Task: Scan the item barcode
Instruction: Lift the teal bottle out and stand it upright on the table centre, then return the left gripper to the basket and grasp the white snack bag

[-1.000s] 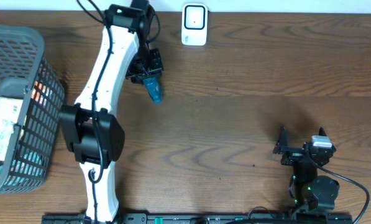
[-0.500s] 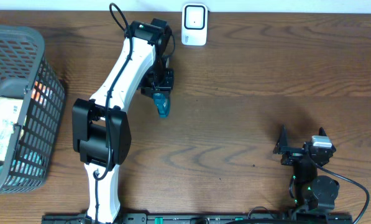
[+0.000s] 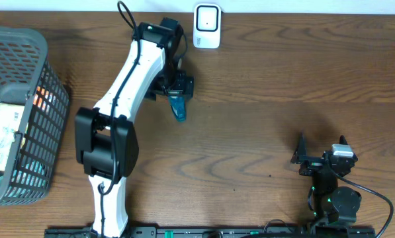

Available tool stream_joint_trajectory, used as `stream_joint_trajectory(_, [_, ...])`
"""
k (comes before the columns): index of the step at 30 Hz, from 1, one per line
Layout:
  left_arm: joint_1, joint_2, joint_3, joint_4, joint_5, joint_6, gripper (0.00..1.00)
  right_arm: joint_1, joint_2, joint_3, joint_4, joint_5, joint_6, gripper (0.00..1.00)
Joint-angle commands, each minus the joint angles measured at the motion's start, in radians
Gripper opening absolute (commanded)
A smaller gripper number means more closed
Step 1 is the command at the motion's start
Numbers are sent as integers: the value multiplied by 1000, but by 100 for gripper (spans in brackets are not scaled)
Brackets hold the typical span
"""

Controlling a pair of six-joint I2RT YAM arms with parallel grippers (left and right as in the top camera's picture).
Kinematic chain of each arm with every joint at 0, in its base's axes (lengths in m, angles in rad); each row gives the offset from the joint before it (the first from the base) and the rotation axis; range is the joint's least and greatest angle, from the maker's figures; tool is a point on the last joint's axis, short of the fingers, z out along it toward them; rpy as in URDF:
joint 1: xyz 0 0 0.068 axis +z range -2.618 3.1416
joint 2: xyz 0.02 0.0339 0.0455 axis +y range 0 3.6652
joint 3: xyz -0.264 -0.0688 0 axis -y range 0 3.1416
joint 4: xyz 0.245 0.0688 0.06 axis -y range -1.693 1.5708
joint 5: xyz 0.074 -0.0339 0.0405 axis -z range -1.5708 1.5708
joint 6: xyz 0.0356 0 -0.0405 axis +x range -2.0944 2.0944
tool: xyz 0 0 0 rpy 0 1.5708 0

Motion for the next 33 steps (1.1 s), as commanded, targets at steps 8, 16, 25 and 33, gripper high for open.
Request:
stream_joint_trajectory(8, [173, -374, 226, 11, -199, -31, 98, -3, -2, -1, -5, 1, 7, 99])
stream_joint_trajectory(16, [731, -541, 244, 4, -360, -420, 98, -3, -2, -1, -5, 1, 7, 99])
stream_joint_trajectory(25, [1099, -441, 136, -168, -341, -1240, 98, -3, -2, -1, -5, 1, 7, 99])
stream_joint_trajectory(33, [1099, -256, 116, -140, -342, -1489, 98, -3, -2, -1, -5, 1, 7, 99])
